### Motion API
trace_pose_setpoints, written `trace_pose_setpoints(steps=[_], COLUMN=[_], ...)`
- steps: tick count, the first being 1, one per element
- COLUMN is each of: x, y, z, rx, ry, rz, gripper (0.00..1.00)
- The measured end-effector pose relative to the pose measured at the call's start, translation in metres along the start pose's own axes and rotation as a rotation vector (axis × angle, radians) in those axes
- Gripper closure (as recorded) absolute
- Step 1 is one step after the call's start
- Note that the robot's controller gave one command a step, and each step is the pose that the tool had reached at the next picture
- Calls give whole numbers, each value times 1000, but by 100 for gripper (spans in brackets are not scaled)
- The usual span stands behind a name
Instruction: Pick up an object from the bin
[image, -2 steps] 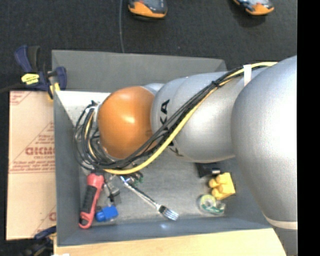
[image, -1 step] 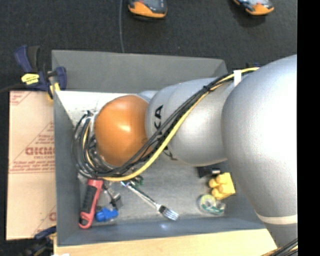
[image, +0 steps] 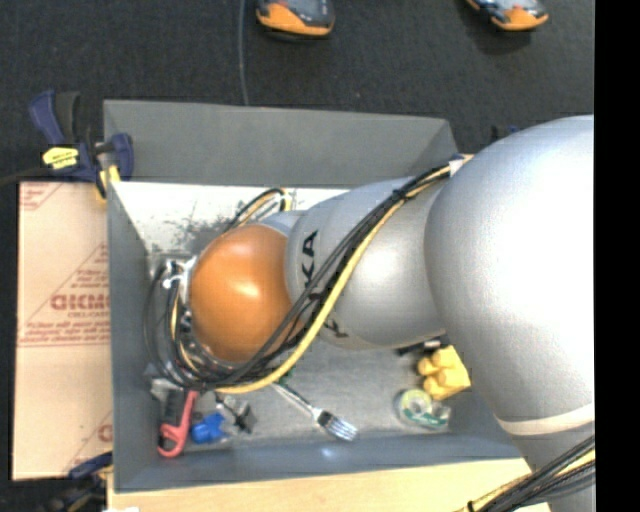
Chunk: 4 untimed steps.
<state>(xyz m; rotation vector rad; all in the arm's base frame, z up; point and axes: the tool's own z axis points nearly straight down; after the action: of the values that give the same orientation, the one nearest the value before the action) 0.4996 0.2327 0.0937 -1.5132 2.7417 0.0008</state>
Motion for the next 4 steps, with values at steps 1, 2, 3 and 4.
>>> trace_pose_setpoints(steps=[1,2,3,4], x=[2,2,5,5], y=[9,9,11,10], z=[18,18,4,-14], rx=[8,8,3,4], ry=[-19,-19,-10,-12], rz=[-167,-166,-166,-163], gripper=[100,100,100,100])
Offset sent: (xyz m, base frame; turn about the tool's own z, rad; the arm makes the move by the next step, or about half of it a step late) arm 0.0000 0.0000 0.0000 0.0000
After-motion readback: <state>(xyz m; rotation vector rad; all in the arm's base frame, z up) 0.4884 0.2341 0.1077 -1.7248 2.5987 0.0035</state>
